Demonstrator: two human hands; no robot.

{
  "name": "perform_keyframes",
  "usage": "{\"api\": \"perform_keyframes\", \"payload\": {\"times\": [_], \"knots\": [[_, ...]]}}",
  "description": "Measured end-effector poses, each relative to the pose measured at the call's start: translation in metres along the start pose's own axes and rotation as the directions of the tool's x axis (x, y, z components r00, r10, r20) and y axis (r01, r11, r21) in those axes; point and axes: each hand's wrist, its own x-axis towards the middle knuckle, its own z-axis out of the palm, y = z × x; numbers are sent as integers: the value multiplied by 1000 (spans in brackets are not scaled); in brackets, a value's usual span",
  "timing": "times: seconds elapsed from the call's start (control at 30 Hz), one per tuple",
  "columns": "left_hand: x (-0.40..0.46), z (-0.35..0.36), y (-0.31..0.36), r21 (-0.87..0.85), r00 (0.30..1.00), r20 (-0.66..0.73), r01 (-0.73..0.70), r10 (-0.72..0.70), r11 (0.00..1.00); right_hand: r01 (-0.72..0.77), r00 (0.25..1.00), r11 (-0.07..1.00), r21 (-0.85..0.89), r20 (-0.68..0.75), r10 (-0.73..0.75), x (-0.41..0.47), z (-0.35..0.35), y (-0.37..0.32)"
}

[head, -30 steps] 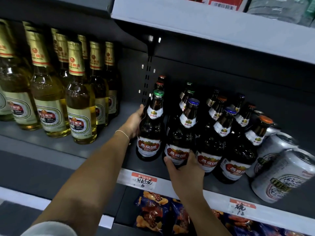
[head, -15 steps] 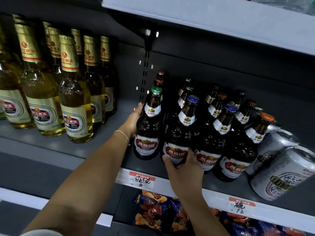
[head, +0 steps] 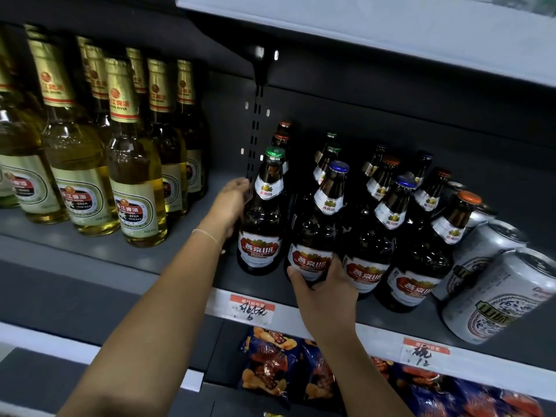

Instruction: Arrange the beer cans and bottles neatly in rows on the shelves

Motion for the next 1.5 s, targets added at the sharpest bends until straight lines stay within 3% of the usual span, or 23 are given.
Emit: {"api": "perform_keyframes", "payload": {"times": [0.13,0.23,0.3,0.37,0.5,0.83,0.9,1.0,1.1,1.27,1.33,1.5], "knots": [[-52,-7,-7,-103,976,-121,-196,183,975,14,1000,999,-32,-16,-14,1,3,2],[-92,-10,-26,-92,954,-24,-300,299,950,19,1000,1000,-23,-14,-19,1,4,4],[-109,-11,-33,44,930,82,-363,358,931,9,1000,1000,-19,-9,-9,1,3,3],[-113,-7,-37,244,925,146,-378,351,893,0,1000,1000,-7,-9,0,1,3,2],[-104,-1,-47,525,912,38,-367,409,768,0,1000,1000,-9,-13,-1,1,3,2],[-104,0,-55,572,879,21,-401,476,715,8,1000,1000,9,-11,-8,0,0,-1],[-113,1,-56,645,839,-22,-403,543,649,51,998,999,5,-41,-51,-4,-2,3],[-136,9,-54,727,671,-94,-459,735,511,90,992,996,-6,-86,-90,-14,-11,11],[-159,27,-54,671,594,46,-614,803,416,166,958,986,6,-240,-160,-21,-30,16],[-174,64,-65,589,671,338,-698,660,408,132,941,991,-1,-315,-126,-18,-61,30],[-176,76,-69,592,721,381,-671,579,447,67,952,997,-49,-297,-78,-15,-66,39],[-174,96,-69,623,815,415,-579,405,526,71,961,975,-212,-248,-124,-5,-63,55]]}}
